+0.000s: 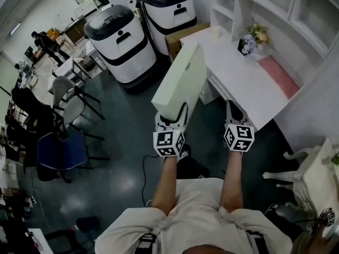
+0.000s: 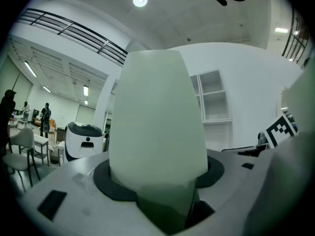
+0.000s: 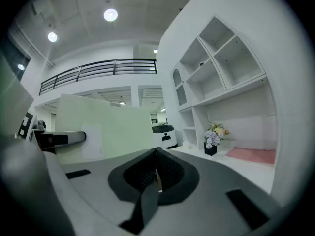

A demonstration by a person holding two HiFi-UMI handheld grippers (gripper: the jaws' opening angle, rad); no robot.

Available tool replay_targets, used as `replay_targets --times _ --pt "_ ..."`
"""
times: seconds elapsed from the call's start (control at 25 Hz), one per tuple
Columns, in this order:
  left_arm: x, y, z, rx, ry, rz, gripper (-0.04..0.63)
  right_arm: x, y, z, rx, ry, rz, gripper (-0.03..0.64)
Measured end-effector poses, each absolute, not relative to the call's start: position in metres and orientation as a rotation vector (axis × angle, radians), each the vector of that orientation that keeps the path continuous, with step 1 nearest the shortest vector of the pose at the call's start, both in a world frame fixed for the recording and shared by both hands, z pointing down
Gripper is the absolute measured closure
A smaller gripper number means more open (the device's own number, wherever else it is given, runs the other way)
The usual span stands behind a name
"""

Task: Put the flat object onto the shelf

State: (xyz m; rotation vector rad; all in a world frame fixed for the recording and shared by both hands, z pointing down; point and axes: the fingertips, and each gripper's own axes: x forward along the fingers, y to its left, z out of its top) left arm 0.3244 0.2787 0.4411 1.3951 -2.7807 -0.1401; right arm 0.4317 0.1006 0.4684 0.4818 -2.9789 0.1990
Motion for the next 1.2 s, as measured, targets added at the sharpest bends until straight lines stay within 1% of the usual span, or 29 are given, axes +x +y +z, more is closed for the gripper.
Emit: replay_targets --times 0.36,0.72,1.2 --pt "0.319 0.275 0.442 1.391 -2.781 -0.135 0.321 0.42 0.096 0.469 0.432 -2.976 0.163 0.548" --pt "0.289 0.262 0.448 1.383 -2.775 -0.195 0.321 0.396 0.084 0.456 0.394 -3.05 0.181 0.548" --pt "0.2 0.196 0.425 1.463 -2.767 -0.238 0.321 0.324 0.032 0.436 0.402 -3.03 0.108 0.548"
